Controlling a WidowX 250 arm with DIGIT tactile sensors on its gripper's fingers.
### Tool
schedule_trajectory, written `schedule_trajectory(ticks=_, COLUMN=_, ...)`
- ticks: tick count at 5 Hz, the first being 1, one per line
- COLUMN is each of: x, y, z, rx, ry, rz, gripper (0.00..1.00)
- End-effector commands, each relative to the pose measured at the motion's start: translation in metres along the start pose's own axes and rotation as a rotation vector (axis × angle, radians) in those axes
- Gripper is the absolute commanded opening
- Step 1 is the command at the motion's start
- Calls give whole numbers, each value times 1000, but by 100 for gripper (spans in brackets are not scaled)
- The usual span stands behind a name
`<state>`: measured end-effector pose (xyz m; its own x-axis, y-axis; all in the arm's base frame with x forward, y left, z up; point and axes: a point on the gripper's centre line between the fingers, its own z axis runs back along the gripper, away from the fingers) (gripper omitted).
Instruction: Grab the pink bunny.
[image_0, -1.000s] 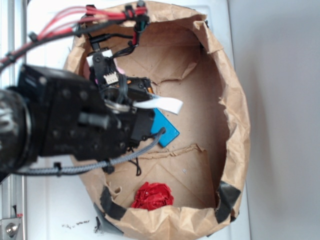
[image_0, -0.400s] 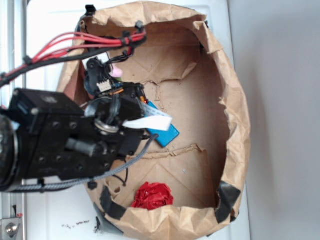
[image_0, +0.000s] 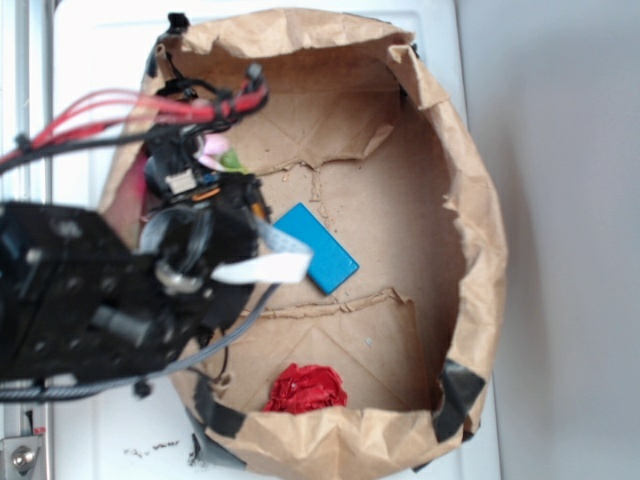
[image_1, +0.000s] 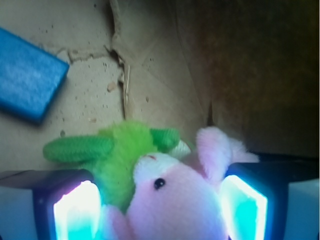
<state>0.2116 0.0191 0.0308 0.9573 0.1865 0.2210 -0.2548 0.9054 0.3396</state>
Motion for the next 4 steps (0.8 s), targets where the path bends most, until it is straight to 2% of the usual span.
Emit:
schedule_trajectory(ticks=1, x=-24, y=1, z=5, rx=-12, ry=-17, rz=17, gripper=0)
schedule_trajectory(ticks=3, x=-53, y=0, z=17, rx=-40, ry=-25, rz=0, gripper=0)
schedule_trajectory(ticks=4, x=-59, y=6, z=38, rx=-110, ry=-32, rz=-10, gripper=0)
